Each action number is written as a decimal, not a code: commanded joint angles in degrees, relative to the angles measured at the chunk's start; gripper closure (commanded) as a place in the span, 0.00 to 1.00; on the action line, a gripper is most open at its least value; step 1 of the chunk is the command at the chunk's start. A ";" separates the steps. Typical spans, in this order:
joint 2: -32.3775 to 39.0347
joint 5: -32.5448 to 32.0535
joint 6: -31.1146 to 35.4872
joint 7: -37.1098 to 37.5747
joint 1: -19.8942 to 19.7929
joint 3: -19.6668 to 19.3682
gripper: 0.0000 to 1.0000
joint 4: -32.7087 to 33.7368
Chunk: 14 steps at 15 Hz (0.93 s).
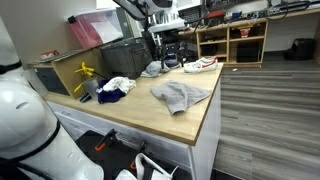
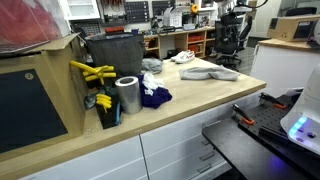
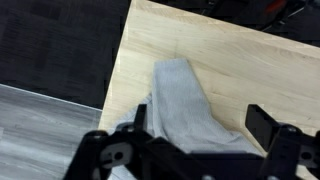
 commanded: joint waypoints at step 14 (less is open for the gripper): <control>3.87 2.19 4.84 -4.30 -3.69 -0.94 0.00 -1.93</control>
